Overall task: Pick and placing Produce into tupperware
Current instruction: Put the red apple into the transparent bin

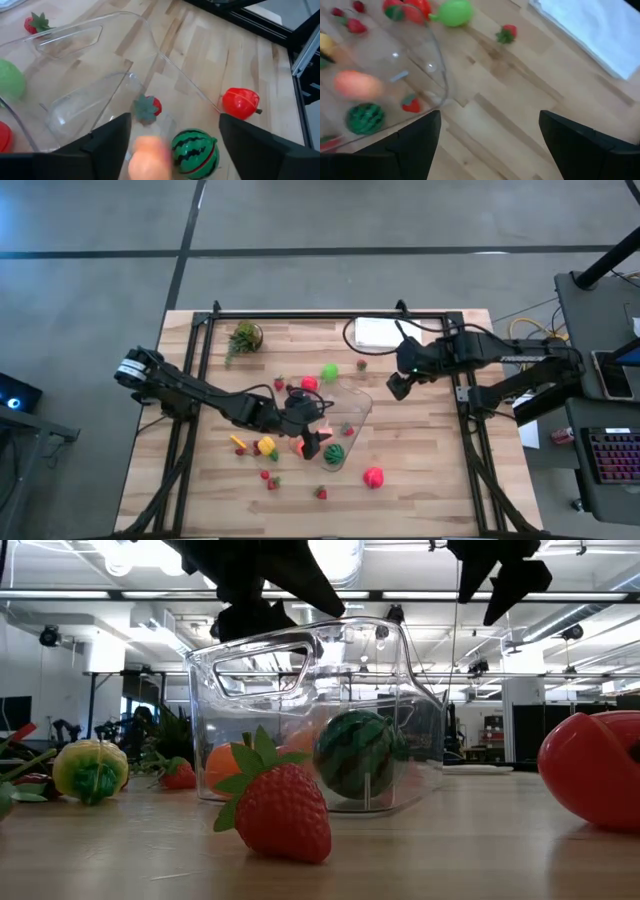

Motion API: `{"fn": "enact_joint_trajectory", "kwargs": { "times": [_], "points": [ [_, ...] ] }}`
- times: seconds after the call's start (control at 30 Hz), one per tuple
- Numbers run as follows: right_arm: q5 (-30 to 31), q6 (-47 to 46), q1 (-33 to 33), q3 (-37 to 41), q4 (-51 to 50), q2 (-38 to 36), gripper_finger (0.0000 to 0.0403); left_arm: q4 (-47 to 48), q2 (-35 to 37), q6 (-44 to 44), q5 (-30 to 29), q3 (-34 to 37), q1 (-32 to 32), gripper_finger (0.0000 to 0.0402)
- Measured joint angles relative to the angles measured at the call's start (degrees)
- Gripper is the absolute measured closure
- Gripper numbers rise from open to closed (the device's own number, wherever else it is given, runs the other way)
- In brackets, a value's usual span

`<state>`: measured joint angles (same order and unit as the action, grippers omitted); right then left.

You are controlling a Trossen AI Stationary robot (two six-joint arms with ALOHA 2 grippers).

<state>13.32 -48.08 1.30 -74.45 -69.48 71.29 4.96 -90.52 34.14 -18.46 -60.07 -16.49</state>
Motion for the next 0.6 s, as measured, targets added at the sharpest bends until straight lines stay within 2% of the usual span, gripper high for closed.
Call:
{"fn": "enact_joint_trajectory", "kwargs": {
  "times": [0.17,0.6],
  "points": [
    [0.0,-1.0,0.7,0.0,0.9,0.0,0.0074,0.0,0.7,-0.2,-0.5,0.0,0.0,0.0078],
    [0.2,0.3,0.7,0.0,0.9,0.0,0.0074,0.2,2.6,-3.2,-3.9,0.0,0.0,0.0075]
  ]
}}
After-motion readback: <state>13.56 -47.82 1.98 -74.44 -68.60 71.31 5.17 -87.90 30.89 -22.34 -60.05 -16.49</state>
